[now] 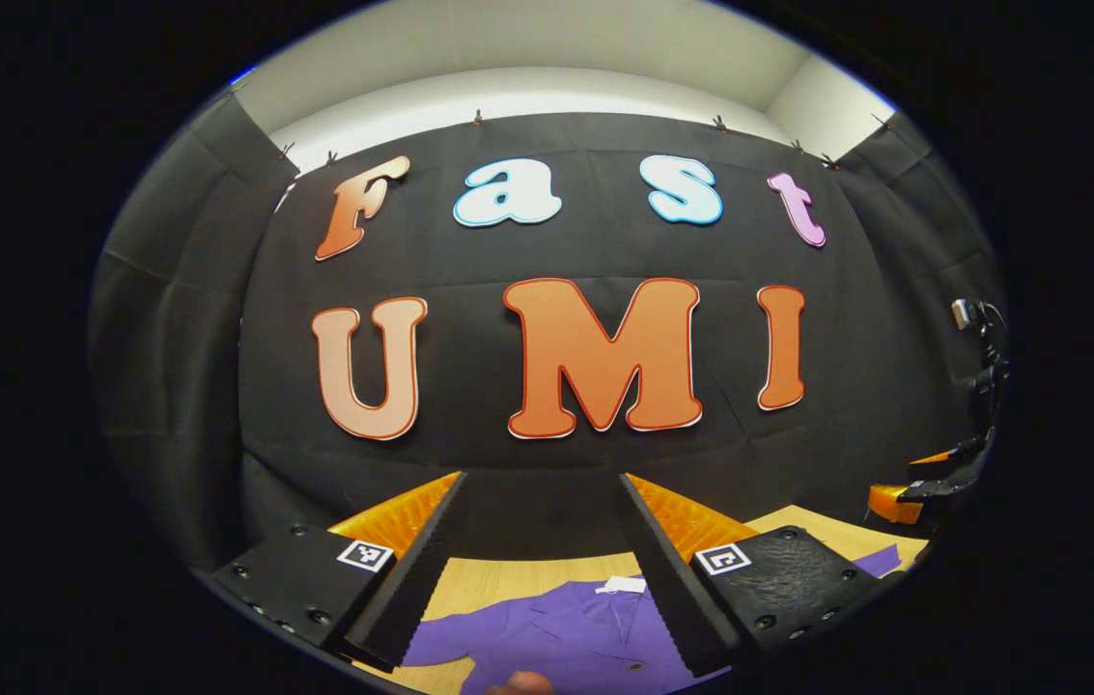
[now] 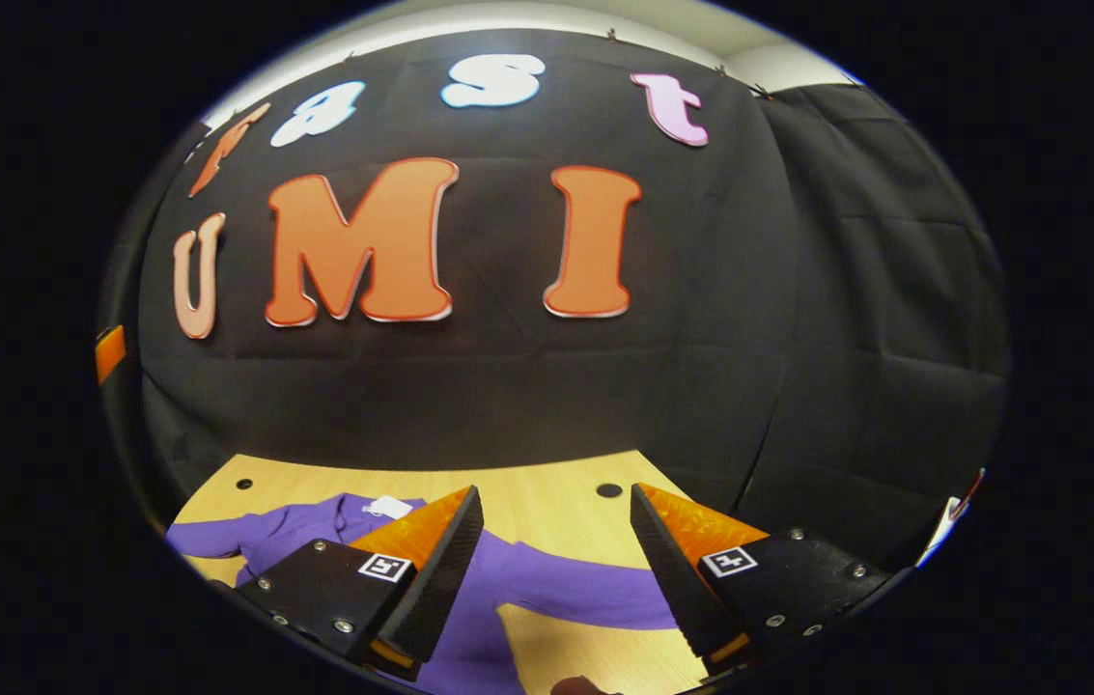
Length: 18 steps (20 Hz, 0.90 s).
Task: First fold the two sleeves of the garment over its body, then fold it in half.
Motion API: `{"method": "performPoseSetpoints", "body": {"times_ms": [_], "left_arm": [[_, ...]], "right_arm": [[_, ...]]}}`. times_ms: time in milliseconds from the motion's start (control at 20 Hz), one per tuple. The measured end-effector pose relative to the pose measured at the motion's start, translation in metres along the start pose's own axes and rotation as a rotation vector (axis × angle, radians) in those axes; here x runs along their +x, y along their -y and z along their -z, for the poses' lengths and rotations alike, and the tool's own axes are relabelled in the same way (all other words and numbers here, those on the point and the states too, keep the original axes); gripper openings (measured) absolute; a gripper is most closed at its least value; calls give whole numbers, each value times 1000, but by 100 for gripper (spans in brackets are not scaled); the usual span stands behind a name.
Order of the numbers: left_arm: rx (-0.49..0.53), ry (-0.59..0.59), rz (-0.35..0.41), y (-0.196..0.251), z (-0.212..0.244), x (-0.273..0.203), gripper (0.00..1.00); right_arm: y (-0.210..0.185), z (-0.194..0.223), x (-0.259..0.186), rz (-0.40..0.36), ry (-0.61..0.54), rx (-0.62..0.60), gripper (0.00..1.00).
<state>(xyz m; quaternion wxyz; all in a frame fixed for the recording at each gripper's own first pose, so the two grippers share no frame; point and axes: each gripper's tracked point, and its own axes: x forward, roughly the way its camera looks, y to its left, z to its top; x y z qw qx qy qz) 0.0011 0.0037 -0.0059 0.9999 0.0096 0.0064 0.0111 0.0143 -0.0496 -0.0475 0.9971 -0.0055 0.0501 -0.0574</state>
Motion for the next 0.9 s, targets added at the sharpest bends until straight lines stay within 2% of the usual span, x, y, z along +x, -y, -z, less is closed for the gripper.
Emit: {"method": "performPoseSetpoints", "body": {"times_ms": [250, 500, 600, 700, 900], "left_arm": [[12, -10, -30, -7, 1, -3, 96], [16, -30, -73, -13, 4, -7, 98], [21, -44, -94, -17, 6, -9, 98], [46, -67, -116, -21, 11, -14, 96], [95, -124, -150, -30, 19, -22, 96]], "right_arm": [[71, 51, 21, 138, -134, -10, 93], [121, 106, 39, 233, -289, -9, 94], [140, 134, 46, 249, -376, -22, 94], [157, 171, 55, 232, -501, 25, 94], [180, 215, 69, 247, -663, 50, 95]]}}
